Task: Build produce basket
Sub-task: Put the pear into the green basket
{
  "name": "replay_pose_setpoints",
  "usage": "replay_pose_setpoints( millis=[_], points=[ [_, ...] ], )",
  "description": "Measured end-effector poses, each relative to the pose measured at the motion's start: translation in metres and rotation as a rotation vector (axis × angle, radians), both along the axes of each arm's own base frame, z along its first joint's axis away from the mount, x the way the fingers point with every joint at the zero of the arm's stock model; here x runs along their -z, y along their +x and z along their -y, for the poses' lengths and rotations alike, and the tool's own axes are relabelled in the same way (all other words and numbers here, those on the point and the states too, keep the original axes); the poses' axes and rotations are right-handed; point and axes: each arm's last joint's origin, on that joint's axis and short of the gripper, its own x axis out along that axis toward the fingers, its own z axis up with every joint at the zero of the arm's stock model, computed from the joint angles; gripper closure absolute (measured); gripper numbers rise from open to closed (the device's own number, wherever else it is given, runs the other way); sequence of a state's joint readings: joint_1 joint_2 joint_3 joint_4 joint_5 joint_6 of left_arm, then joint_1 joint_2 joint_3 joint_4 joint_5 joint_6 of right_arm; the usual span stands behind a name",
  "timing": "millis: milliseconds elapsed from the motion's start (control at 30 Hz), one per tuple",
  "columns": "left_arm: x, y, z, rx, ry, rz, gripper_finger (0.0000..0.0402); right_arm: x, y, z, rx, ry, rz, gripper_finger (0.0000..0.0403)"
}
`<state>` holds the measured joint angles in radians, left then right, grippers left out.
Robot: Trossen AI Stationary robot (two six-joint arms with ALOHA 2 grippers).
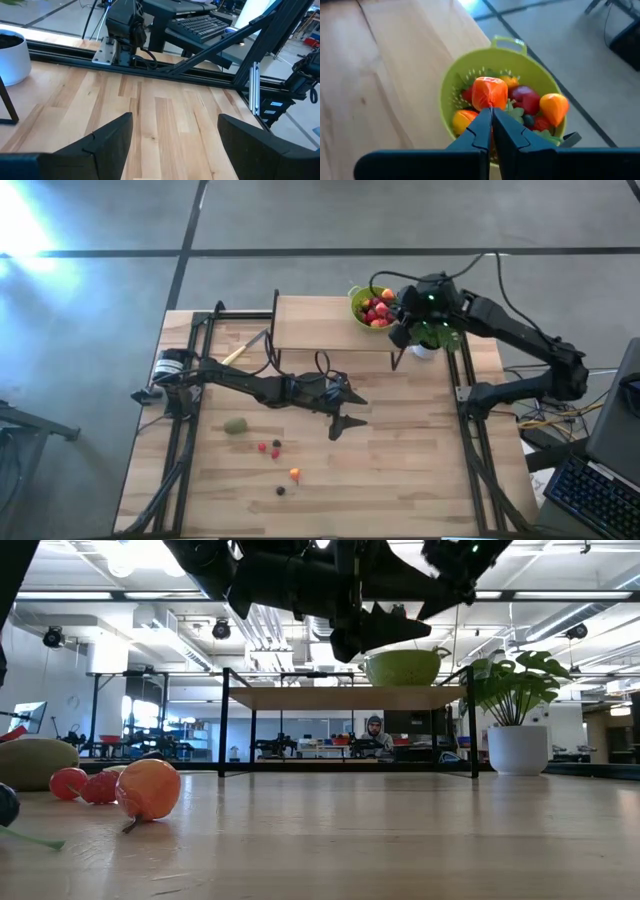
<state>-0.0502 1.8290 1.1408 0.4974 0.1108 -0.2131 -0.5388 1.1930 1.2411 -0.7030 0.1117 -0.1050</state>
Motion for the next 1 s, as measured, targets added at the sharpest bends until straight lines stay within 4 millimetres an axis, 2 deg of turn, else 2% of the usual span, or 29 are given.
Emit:
replay_pose_setpoints(
  millis=[200, 400, 633, 1000],
  points=[
    [0.003, 0.0, 0.0, 0.0, 0.001, -0.03, 0.0105, 0.018, 0.013, 0.027, 0.034, 0.01, -0.091, 0.0394],
    [0.003, 0.0, 0.0, 0.0, 0.001, -0.03, 0.0105, 0.018, 0.024, 0.047, 0.077, 0.009, -0.11, 0.0394],
    [0.003, 0.0, 0.0, 0.0, 0.001, -0.029, 0.0105, 0.021, 0.036, 0.056, 0.076, 0.027, -0.133, 0.0394],
    [0.003, 0.0, 0.0, -0.001, -0.003, -0.029, 0.0105, 0.022, 0.037, 0.057, 0.089, 0.04, -0.128, 0.0392]
  ],
)
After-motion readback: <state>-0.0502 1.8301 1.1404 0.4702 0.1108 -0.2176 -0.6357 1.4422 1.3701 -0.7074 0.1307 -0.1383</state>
